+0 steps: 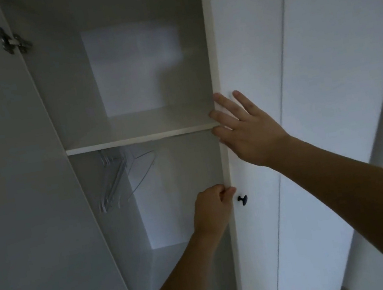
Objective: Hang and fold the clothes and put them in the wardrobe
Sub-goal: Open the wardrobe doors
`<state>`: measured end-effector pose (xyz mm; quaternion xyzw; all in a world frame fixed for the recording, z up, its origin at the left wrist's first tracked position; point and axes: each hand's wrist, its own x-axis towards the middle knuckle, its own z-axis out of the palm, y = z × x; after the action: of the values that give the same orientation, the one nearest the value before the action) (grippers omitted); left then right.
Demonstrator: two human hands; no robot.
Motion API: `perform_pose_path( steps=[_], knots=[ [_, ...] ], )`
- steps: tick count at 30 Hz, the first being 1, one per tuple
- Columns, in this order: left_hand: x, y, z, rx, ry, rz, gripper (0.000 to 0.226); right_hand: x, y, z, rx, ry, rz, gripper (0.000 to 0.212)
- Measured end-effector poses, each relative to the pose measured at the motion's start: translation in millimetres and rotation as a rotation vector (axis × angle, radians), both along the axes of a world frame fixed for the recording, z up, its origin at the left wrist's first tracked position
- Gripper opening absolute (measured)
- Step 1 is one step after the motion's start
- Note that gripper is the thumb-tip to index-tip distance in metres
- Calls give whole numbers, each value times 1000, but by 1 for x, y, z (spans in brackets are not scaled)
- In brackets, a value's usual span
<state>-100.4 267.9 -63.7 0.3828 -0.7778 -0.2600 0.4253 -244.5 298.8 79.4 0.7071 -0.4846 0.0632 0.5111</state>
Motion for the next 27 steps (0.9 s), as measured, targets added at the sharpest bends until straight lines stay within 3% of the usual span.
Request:
perform_pose_path(
  steps=[6, 9, 11, 17, 27],
  knots=[
    [-68, 67, 6, 120, -40, -164, 26, -64, 103, 11, 64, 42, -201, 36],
    [-102, 81, 14, 309, -69, -261, 82, -95, 134, 11, 84, 24, -304, 37],
    [-129, 89, 21, 297, -139, -328, 97, -117, 152, 10, 82, 16, -332, 36],
    [-209, 121, 23, 140, -201, -380, 82, -174, 194, 12, 49, -17, -389, 33],
    [-264, 140, 16, 74, -168, -286, 86, -228, 201, 0, -43, 17, -390, 44]
  ],
)
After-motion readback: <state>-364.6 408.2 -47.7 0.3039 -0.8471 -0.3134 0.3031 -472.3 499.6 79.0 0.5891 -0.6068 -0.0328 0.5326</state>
